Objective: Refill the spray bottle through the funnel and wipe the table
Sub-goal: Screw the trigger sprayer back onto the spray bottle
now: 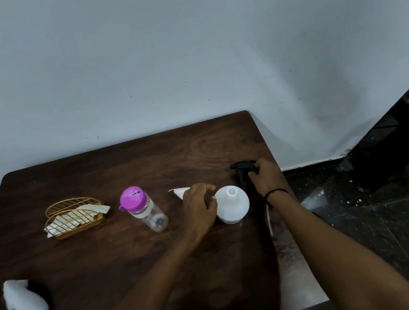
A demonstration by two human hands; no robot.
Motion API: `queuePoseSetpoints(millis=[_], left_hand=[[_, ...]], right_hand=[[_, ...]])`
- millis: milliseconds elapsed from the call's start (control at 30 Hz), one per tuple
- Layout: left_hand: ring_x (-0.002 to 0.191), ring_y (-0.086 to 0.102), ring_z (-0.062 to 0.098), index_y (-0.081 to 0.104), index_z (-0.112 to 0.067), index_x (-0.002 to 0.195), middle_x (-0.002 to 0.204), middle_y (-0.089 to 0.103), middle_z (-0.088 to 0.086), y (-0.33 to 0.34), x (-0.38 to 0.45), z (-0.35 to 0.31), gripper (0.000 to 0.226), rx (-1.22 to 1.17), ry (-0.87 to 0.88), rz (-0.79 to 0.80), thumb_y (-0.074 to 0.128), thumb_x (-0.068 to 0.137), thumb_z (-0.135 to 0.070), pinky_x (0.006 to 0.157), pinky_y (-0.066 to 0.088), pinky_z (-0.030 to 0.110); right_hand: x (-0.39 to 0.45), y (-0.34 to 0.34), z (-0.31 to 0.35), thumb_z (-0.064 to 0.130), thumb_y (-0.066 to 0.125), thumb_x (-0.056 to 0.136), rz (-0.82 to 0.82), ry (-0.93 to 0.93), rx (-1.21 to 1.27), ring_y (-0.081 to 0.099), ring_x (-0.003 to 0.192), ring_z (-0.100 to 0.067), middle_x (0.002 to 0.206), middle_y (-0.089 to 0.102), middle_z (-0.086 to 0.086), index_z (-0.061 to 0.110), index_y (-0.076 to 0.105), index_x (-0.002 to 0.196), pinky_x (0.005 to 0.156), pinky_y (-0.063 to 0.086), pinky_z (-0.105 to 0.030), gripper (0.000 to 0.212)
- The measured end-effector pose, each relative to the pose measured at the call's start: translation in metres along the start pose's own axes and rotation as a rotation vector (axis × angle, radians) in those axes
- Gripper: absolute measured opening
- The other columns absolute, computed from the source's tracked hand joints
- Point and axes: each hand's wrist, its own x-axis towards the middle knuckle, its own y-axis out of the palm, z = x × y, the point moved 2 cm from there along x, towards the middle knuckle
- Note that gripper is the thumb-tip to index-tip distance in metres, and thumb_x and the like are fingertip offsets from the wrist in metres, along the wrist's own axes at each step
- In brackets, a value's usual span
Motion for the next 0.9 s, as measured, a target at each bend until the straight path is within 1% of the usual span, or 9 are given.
queuePoseSetpoints(millis=[67,167,300,400,467,600,667,800,900], left_hand=[[0.101,0.058,0.012,0.068,-0.012,0.102,0.102,0.061,-0.011,-0.001,0.000,-0.003,0.024,-0.016,0.030,0.007,0.062,0.081,-0.002,0.091,0.048,0.032],[0.105,0.058,0.014,0.068,-0.010,0.106,0.107,0.065,-0.005,0.000,0.000,-0.008,0.032,-0.056,0.054,0.073,0.061,0.077,0.002,0.092,0.045,0.028],[0.108,0.057,0.012,0.066,-0.011,0.110,0.112,0.066,-0.002,0.000,-0.004,-0.013,0.038,-0.098,0.106,0.161,0.061,0.072,-0.009,0.093,0.041,0.018],[0.110,0.058,0.012,0.065,-0.015,0.114,0.116,0.065,-0.004,0.003,-0.006,-0.015,0.039,-0.105,0.106,0.168,0.070,0.076,-0.020,0.096,0.046,0.029],[0.109,0.059,0.011,0.064,-0.019,0.114,0.116,0.065,-0.006,0.006,-0.006,-0.015,0.041,-0.119,0.072,0.153,0.073,0.077,-0.032,0.095,0.048,0.033],[0.108,0.061,0.009,0.064,-0.023,0.113,0.115,0.066,-0.010,0.010,-0.007,-0.015,0.047,-0.158,0.013,0.136,0.068,0.076,-0.052,0.095,0.051,0.037],[0.108,0.062,0.008,0.064,-0.027,0.112,0.114,0.067,-0.012,0.011,-0.007,-0.015,0.044,-0.172,0.007,0.127,0.067,0.077,-0.053,0.095,0.052,0.038],[0.106,0.062,0.005,0.061,-0.034,0.104,0.109,0.067,-0.016,0.012,-0.009,-0.016,0.031,-0.199,0.017,0.132,0.067,0.079,-0.051,0.092,0.053,0.039],[0.105,0.061,0.004,0.060,-0.035,0.102,0.108,0.067,-0.016,0.012,-0.010,-0.017,0.029,-0.195,0.029,0.123,0.066,0.079,-0.052,0.090,0.053,0.037]], right_hand=[[0.001,-0.009,0.010,0.020,0.065,0.090,-0.059,-0.015,0.092,0.062,0.097,-0.031,0.105,0.066,-0.014,0.007,0.064,0.103,0.082,0.054,-0.040,0.019],[-0.002,-0.029,0.031,0.020,0.063,0.092,-0.189,-0.078,0.224,0.063,0.101,-0.026,0.109,0.065,-0.010,0.012,0.066,0.113,0.084,0.052,-0.031,0.022],[-0.031,-0.064,0.063,0.025,0.060,0.094,-0.299,-0.143,0.549,0.059,0.112,-0.011,0.120,0.059,0.005,0.025,0.061,0.125,0.093,0.047,-0.023,0.031],[-0.060,-0.089,0.084,0.021,0.060,0.093,-0.385,-0.236,0.721,0.059,0.117,-0.012,0.124,0.061,0.006,0.023,0.061,0.126,0.098,0.050,-0.030,0.033],[-0.076,-0.102,0.095,0.017,0.059,0.095,-0.411,-0.291,0.769,0.061,0.117,-0.011,0.124,0.065,0.003,0.016,0.060,0.128,0.099,0.051,-0.030,0.033],[-0.100,-0.114,0.109,0.012,0.059,0.096,-0.446,-0.369,0.807,0.062,0.115,-0.006,0.122,0.066,0.004,0.012,0.058,0.130,0.097,0.049,-0.021,0.034],[-0.107,-0.114,0.112,0.010,0.059,0.096,-0.469,-0.399,0.793,0.061,0.118,-0.008,0.125,0.065,0.000,0.010,0.058,0.131,0.099,0.048,-0.022,0.035],[-0.111,-0.107,0.114,0.012,0.059,0.095,-0.503,-0.426,0.751,0.060,0.120,-0.013,0.126,0.065,-0.005,0.007,0.058,0.130,0.102,0.050,-0.033,0.035],[-0.109,-0.098,0.113,0.017,0.060,0.095,-0.495,-0.406,0.742,0.060,0.119,-0.010,0.125,0.065,-0.002,0.012,0.058,0.129,0.100,0.051,-0.035,0.035]])
